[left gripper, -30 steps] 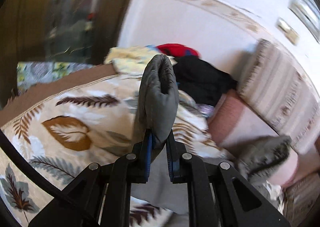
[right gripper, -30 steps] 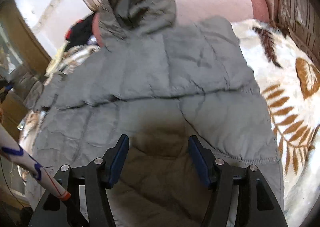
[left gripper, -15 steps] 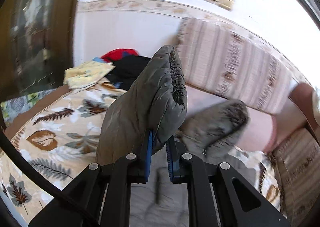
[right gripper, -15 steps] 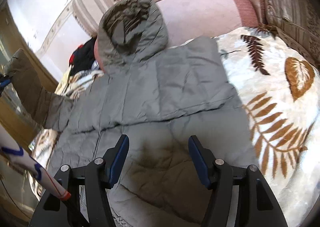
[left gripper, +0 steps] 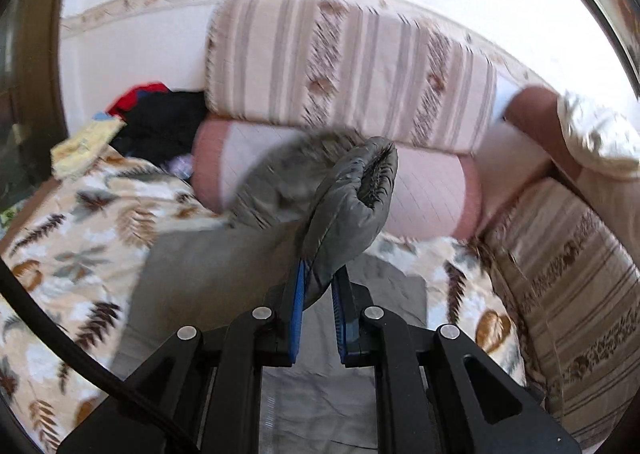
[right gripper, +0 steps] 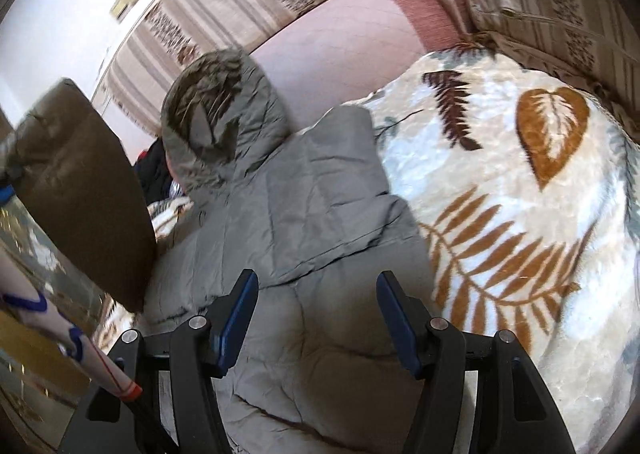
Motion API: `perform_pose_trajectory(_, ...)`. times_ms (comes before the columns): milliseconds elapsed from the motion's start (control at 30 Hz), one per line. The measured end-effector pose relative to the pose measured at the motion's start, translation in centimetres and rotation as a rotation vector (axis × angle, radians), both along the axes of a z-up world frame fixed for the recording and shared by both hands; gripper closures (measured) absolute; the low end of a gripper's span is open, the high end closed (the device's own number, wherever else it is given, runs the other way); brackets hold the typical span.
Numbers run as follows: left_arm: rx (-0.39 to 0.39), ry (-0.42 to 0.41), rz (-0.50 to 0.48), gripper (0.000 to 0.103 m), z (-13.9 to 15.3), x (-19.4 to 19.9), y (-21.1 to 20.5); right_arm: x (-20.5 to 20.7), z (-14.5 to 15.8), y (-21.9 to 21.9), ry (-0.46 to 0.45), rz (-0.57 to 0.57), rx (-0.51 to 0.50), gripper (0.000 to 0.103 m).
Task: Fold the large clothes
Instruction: 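Carry the sleeve with the left tool across the jacket body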
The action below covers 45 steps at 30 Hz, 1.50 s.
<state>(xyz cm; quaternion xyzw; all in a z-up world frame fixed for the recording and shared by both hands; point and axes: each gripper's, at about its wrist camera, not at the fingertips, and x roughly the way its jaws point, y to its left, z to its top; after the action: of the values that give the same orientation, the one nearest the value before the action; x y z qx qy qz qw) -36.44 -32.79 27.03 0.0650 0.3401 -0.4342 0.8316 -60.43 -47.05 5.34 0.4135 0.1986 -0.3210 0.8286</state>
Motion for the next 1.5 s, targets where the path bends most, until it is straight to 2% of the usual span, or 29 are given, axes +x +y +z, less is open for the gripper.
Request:
perform_pose_trajectory(133, 0.064, 0.015, -0.037, 0.09, -4.9, -2.3, -3.1, -1.0, 0.0, -0.8, -0.007, -0.047, 0.015, 0.036)
perform_pose_trajectory(267, 0.134, 0.025, -0.054, 0.09, -11.3, -4.5, -5.9, -1.3, -0.5, -1.5, -0.001, -0.075, 0.042, 0.036)
perform_pose_trajectory(467, 0.209, 0.071, -0.036, 0.09, -19.1, -5.7, -7.6, -1.5, -1.1, -2.2, 0.004, -0.087, 0.063, 0.036)
perform_pose_trajectory(500, 0.226, 0.072, -0.039, 0.088, -19.9, -5.8, -7.7, -1.6, -1.2, -2.2, 0.004, -0.092, 0.067, 0.036)
perform_pose_trajectory(567, 0.264, 0.073, -0.058, 0.071, -20.9, -6.3, -7.7, -1.6, -1.5, -2.5, 0.013, -0.102, 0.074, 0.036)
perform_pose_trajectory(633, 0.254, 0.089, -0.09, 0.039, -21.0, -6.6, -7.0, -1.7, -1.9, -2.7, 0.024, -0.111, 0.081, 0.036)
perform_pose_trajectory(667, 0.24, 0.082, -0.094, 0.036, -20.7, -6.9, -6.6, -1.7, -2.0, -2.9, 0.032, -0.118, 0.082, 0.036)
perform_pose_trajectory(733, 0.201, 0.05, -0.127, 0.035, -19.8, -7.4, -5.1, -1.6, -2.3, -3.0, 0.048, -0.131, 0.078, 0.036)
perform_pose_trajectory(833, 0.171, -0.04, -0.158, 0.035, -18.0, -7.9, -2.9, -1.6, -2.3, -2.8, 0.072, -0.153, 0.056, 0.036)
perform_pose_trajectory(933, 0.127, -0.084, -0.139, 0.035, -16.2, -6.7, -0.4, -1.1, -1.4, -2.0, 0.112, -0.162, -0.03, 0.036)
perform_pose_trajectory(1000, 0.1, -0.084, -0.097, 0.032, -15.3, -4.4, 1.6, -0.6, -0.5, -1.1, 0.119, -0.151, -0.105, 0.037)
perform_pose_trajectory(1167, 0.108, -0.059, 0.045, 0.032, -14.8, 3.2, 5.1, 1.0, 1.8, 1.2, 0.105, -0.107, -0.265, 0.039)
perform_pose_trajectory(1233, 0.125, -0.064, 0.155, 0.032, -15.5, 6.9, 6.4, 2.0, 2.5, 1.8, 0.089, -0.082, -0.293, 0.039)
perform_pose_trajectory(1333, 0.117, -0.046, 0.291, 0.032, -16.9, 11.7, 8.1, 4.1, 3.1, 2.4, 0.1, -0.04, -0.319, 0.047)
perform_pose_trajectory(1400, 0.142, -0.032, 0.33, 0.032, -17.8, 14.0, 8.6, 5.4, 3.4, 2.3, 0.102, -0.015, -0.339, 0.049)
perform_pose_trajectory(1500, 0.137, -0.041, 0.352, 0.032, -18.1, 16.0, 8.2, 7.7, 3.3, 0.6, 0.139, -0.011, -0.35, 0.051)
